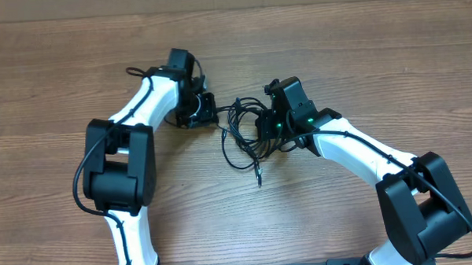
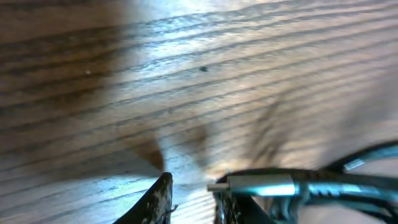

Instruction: Untangle cables

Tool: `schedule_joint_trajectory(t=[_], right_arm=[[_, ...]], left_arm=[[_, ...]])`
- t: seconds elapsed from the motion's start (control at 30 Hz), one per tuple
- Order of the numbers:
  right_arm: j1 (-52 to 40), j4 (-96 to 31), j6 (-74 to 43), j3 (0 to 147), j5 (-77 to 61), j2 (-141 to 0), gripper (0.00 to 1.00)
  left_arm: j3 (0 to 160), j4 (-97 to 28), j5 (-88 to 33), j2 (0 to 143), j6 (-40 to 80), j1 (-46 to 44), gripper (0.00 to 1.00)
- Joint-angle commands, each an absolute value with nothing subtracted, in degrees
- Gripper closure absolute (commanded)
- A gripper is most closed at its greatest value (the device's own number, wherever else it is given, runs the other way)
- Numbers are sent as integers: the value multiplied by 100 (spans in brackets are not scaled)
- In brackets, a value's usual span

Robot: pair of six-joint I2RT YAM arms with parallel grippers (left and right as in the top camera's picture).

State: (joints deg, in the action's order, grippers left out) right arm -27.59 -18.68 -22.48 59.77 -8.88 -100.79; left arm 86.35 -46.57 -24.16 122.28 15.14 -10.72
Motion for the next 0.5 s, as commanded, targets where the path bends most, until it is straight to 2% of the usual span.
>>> schedule_joint_trajectory(t=[0.0,0.3,0.47], right_arm=[[-2668,-1881,-2241,5961,-604,-10003,96],[-2668,-1879,-2241,5961,-604,-10003,96],[-2668,-1879,-2244,5961,-607,-10003,96]], left_arm=[[8637,-4652,-3548,12245,934,-823,70],[8637,-4661,-3686,12245,1070,-1227,66],[8637,-4499,-2661,12245,1970,-1712,69]])
